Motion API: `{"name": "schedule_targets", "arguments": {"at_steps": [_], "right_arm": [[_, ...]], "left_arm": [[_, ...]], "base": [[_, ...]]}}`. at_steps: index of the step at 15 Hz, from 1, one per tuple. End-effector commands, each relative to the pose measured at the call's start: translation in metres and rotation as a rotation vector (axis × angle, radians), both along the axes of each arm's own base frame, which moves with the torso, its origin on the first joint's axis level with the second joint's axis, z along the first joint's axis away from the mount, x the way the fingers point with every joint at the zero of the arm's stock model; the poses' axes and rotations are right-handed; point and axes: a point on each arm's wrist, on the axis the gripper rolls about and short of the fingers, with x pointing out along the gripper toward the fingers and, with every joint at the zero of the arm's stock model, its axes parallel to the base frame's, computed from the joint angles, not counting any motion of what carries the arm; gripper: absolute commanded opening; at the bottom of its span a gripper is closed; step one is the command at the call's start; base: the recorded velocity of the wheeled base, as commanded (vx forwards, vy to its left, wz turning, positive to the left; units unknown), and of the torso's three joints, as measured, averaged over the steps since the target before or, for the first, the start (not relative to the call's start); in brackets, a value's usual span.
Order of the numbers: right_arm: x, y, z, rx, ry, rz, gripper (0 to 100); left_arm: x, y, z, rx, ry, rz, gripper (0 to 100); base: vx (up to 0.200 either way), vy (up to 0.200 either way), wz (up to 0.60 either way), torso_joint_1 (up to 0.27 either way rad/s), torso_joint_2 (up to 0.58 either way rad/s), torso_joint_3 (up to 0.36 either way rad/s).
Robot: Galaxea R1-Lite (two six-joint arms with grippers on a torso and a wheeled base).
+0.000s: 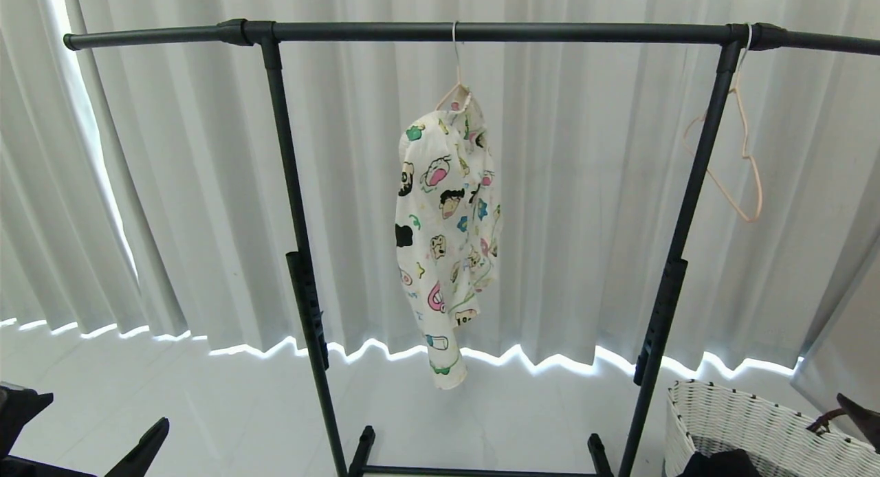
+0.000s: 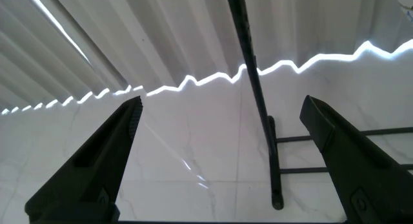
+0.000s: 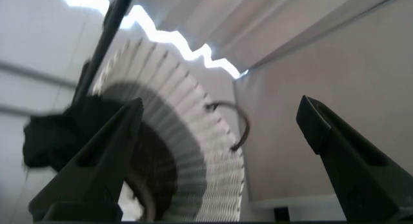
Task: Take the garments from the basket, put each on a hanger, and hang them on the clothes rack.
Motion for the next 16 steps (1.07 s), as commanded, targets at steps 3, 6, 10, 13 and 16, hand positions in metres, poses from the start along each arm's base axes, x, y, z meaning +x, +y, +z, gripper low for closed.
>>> {"name": "schedule_targets", "arguments": {"at_steps": [3,6,10,13,16], "right_arm": [[-0.001,-0.002,-0.039,-0.045,0.18,-0.018,100],[0.002,-0.004,-0.057,-0.054,0.291,-0.03,100],[0.004,-0.001,-0.082,-0.049,0.476,0.078,100],[0.014,0.003,-0.096,-0.088,0.622,0.209,100],[0.023,0.005,-0.117,-0.127,0.735,0.23,100]], "left_arm": [[0.001,-0.003,0.002,0.001,-0.008,-0.043,100],[0.001,-0.004,0.004,0.0,-0.014,-0.048,100],[0.002,-0.004,0.008,-0.003,-0.031,-0.056,100],[-0.005,-0.009,0.014,-0.022,-0.083,-0.156,100],[-0.011,-0.012,0.016,-0.063,-0.113,-0.3,100]], "base": [[0.0,0.0,0.0,0.0,0.0,0.0],[0.0,0.0,0.0,0.0,0.0,0.0],[0.0,0.0,0.0,0.0,0.0,0.0],[0.0,0.0,0.0,0.0,0.0,0.0],[0.0,0.0,0.0,0.0,0.0,0.0]]}}
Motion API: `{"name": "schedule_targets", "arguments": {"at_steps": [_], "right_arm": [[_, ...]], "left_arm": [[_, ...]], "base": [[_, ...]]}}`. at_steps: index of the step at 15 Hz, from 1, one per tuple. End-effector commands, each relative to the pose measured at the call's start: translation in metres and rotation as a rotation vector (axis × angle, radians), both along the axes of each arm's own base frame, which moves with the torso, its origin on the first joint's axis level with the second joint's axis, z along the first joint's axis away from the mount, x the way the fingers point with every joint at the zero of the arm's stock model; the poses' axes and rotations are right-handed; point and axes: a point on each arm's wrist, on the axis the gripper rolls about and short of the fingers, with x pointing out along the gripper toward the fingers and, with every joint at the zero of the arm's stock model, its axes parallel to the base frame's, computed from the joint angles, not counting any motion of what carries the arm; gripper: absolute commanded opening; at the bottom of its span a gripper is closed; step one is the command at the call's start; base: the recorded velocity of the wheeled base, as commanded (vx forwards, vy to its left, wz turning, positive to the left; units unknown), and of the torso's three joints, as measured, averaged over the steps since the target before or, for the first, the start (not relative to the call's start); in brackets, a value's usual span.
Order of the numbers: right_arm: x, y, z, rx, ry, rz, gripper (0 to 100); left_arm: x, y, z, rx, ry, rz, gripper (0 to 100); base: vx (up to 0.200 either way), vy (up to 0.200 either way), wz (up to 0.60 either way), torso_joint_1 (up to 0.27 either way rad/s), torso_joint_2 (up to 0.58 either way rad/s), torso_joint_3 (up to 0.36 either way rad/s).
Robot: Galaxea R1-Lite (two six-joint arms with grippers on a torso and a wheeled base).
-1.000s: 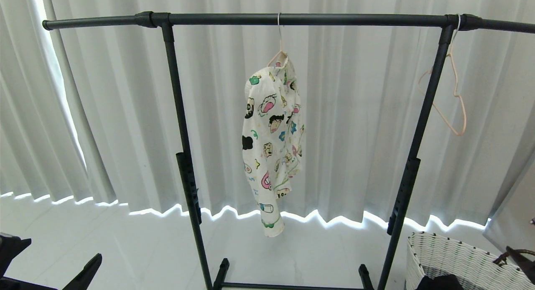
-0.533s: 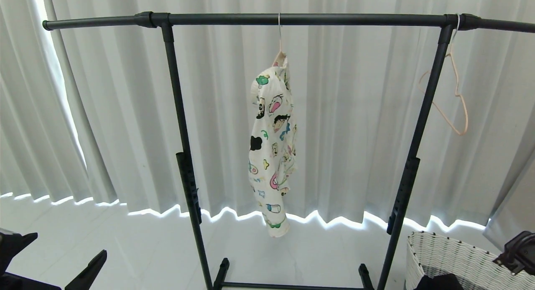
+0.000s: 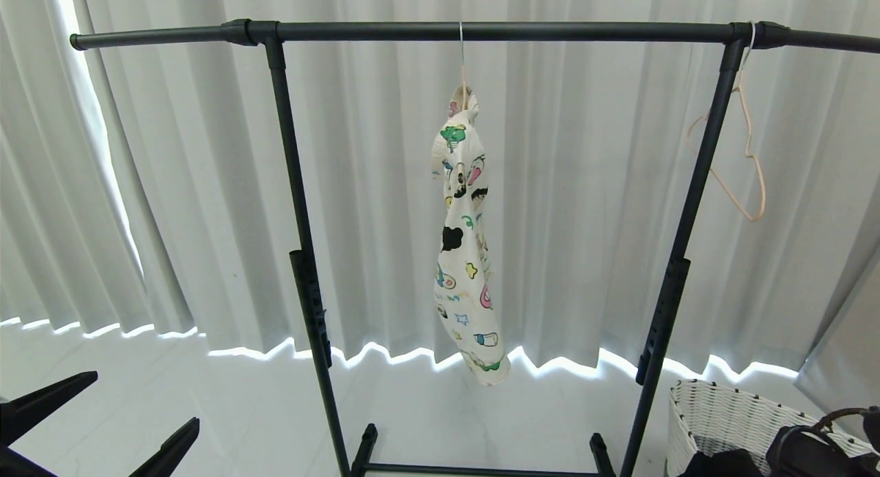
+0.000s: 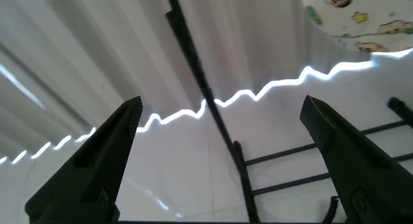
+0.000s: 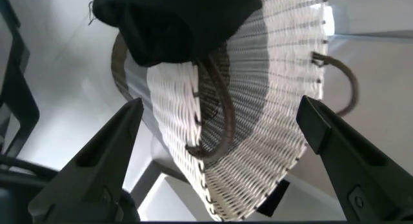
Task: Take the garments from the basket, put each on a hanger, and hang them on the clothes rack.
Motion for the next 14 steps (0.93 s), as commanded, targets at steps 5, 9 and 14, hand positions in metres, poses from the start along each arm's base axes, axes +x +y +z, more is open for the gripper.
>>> {"name": "schedule_targets", "arguments": {"at_steps": [5,9,14], "right_arm": [[0.042,0.007,-0.061,-0.029,0.115,-0.003,100],[0.061,-0.002,-0.076,-0.094,0.091,0.05,100],[0.078,-0.013,-0.074,-0.116,0.002,0.033,100]], "left_arm": [[-0.003,0.0,-0.002,-0.008,-0.003,-0.023,100],[-0.002,-0.001,-0.004,-0.006,0.011,-0.023,100],[0.001,-0.001,-0.003,-0.002,0.021,-0.026,100]], "base": [[0.0,0.0,0.0,0.0,0.0,0.0],[0.0,0.0,0.0,0.0,0.0,0.0],[0.0,0.0,0.0,0.0,0.0,0.0]]}}
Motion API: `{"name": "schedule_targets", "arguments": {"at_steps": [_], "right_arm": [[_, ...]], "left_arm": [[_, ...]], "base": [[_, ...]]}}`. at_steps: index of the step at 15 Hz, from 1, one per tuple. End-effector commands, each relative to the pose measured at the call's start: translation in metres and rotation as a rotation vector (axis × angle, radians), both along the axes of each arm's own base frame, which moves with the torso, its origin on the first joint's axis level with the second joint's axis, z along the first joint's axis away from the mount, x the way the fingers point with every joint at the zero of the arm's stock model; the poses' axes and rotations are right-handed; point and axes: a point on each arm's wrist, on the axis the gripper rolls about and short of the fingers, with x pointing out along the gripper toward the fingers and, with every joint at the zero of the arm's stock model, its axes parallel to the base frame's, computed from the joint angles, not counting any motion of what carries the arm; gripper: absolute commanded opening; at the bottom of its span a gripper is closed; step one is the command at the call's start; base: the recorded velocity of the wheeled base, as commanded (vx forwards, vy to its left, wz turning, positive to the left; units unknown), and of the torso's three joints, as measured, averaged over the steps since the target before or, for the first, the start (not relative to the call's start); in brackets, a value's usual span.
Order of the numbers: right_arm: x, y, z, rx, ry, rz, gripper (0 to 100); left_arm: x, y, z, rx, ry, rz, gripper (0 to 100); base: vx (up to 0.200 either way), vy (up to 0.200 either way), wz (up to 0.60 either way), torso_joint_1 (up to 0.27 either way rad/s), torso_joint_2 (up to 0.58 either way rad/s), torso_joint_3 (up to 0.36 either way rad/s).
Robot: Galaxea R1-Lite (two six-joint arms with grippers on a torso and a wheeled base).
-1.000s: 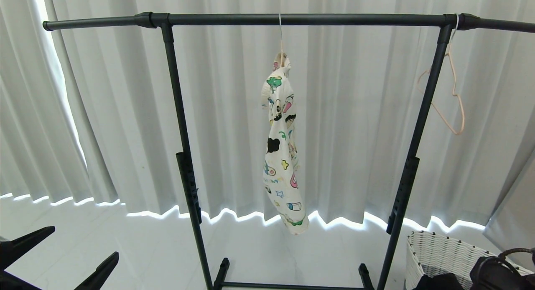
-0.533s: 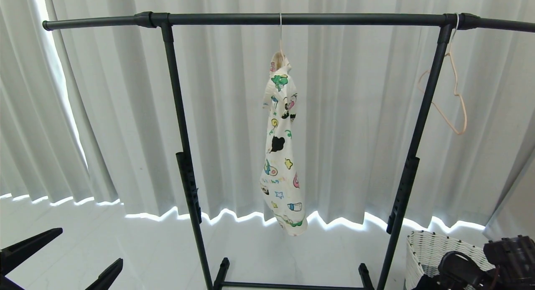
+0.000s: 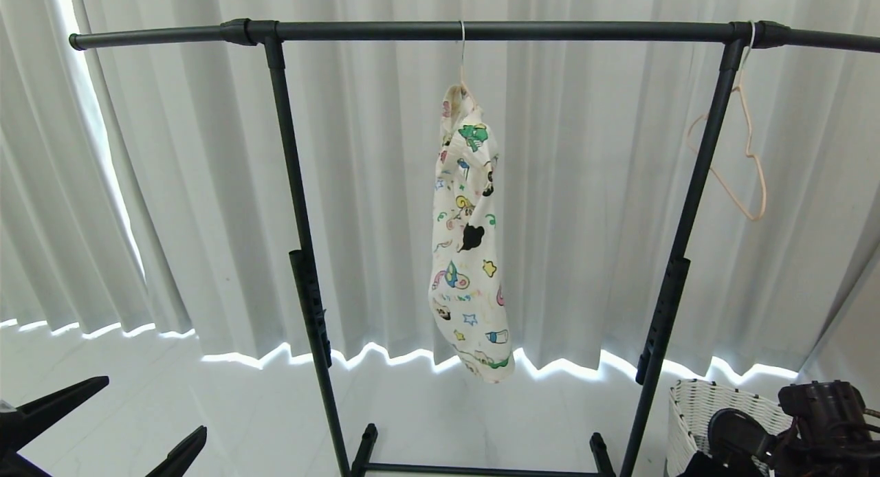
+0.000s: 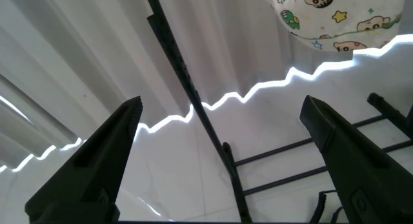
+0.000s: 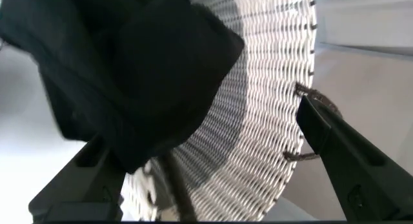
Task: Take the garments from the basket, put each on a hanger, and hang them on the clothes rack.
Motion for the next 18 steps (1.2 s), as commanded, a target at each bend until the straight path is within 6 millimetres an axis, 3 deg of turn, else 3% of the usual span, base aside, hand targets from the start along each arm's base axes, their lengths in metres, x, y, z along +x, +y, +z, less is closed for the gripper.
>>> {"name": "schedule_targets", "arguments": {"at_steps": [1,2,3,8,15,18], "right_arm": [[0.002,-0.001,-0.002,0.004,-0.001,-0.003,100],[0.003,0.0,-0.002,0.019,-0.017,0.006,100],[0.004,0.0,0.0,0.044,-0.036,0.023,0],[-0.003,0.009,0.013,0.069,-0.164,0.08,0],[0.004,0.016,0.069,0.099,-0.481,0.115,0],[0.006,0.019,0.099,0.106,-0.512,0.133,0]], "left_arm": [[0.001,0.0,0.0,0.001,0.004,0.0,100],[0.001,0.0,0.001,0.002,0.002,-0.001,100],[0.001,0.0,0.001,0.002,0.001,-0.001,100],[0.002,0.0,0.006,-0.001,-0.021,-0.001,100],[0.004,-0.002,0.03,-0.014,-0.103,-0.02,100],[0.004,-0.004,0.035,-0.019,-0.121,-0.041,100]], "base": [[0.0,0.0,0.0,0.0,0.0,0.0],[0.0,0.0,0.0,0.0,0.0,0.0],[0.0,0.0,0.0,0.0,0.0,0.0],[0.0,0.0,0.0,0.0,0.0,0.0],[0.0,0.0,0.0,0.0,0.0,0.0],[0.0,0.0,0.0,0.0,0.0,0.0]]}}
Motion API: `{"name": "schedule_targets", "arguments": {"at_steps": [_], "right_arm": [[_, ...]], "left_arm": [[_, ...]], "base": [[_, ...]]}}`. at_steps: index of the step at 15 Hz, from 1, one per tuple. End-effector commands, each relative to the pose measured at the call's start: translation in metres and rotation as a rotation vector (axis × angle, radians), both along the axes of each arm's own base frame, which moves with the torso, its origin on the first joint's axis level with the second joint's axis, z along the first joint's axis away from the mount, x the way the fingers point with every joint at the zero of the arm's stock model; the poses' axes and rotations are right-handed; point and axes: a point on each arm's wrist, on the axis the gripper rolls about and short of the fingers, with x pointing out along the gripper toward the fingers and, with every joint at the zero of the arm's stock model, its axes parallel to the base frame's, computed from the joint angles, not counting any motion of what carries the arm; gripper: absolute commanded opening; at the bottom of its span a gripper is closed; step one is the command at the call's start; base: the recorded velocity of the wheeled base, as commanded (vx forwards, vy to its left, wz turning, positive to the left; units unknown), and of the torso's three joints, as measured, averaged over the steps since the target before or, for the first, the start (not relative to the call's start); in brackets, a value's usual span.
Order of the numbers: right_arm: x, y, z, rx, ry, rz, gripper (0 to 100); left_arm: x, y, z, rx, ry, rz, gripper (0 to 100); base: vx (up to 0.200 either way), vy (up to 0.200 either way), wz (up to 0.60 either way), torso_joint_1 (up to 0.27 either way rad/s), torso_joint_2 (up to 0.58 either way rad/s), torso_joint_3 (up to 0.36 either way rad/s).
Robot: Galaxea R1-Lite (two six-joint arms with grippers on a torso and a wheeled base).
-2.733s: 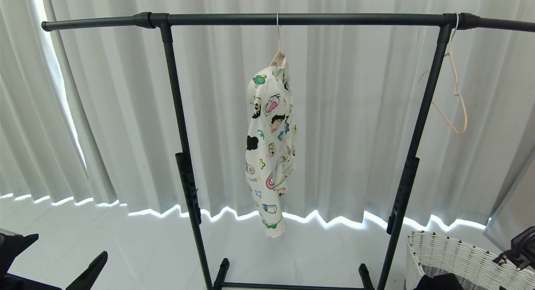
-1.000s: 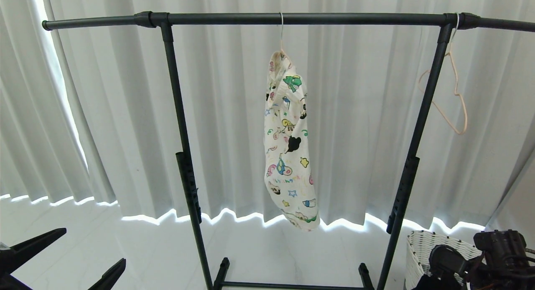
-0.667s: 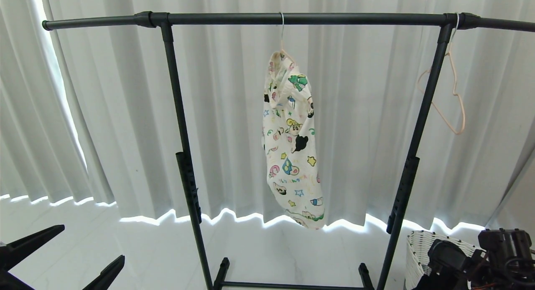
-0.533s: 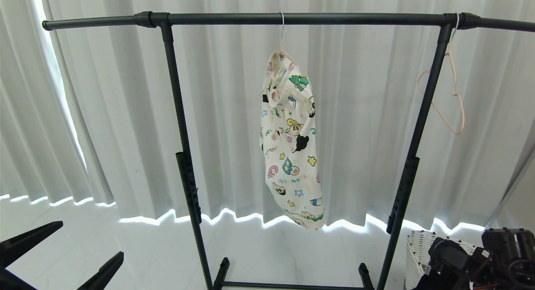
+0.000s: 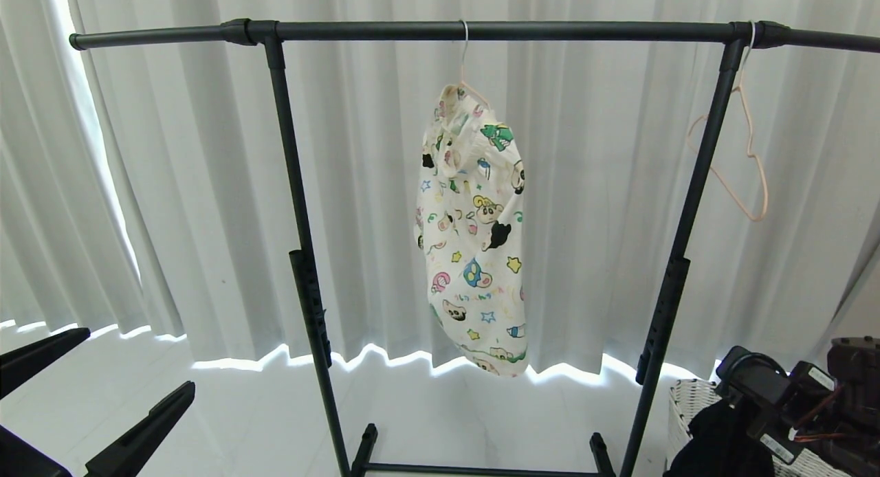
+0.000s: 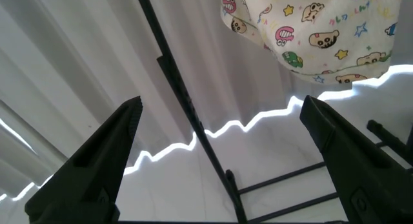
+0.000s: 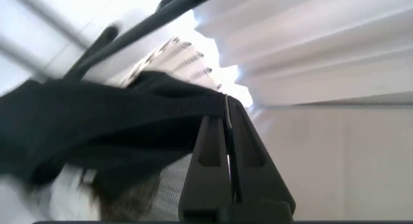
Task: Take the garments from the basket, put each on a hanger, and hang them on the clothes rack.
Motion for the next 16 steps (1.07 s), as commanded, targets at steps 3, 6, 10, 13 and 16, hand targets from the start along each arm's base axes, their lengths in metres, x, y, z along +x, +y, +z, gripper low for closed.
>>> {"name": "schedule_targets", "arguments": {"at_steps": [3,6,10,13,16], "right_arm": [[-0.016,0.004,0.102,-0.01,0.085,0.033,0],[-0.045,0.017,0.158,0.057,0.272,0.051,0],[-0.049,0.05,0.181,0.269,0.287,0.048,0],[-0.045,0.055,0.185,0.271,0.28,0.067,0],[-0.042,0.065,0.187,0.271,0.284,0.099,0]], "left_arm": [[0.001,-0.001,0.005,-0.004,-0.014,-0.008,100],[0.001,-0.001,-0.005,0.013,0.025,0.0,100],[0.003,0.0,-0.012,0.15,0.02,0.009,100],[0.003,0.0,-0.014,0.153,0.029,0.01,100],[0.003,0.0,-0.013,0.152,0.031,0.01,100]], "base": [[0.0,0.0,0.0,0.0,0.0,0.0],[0.0,0.0,0.0,0.0,0.0,0.0],[-0.05,0.0,0.0,0.001,0.0,0.001],[-0.2,0.0,0.0,0.005,0.0,0.001],[-0.2,0.0,0.0,0.001,0.0,0.002]]}}
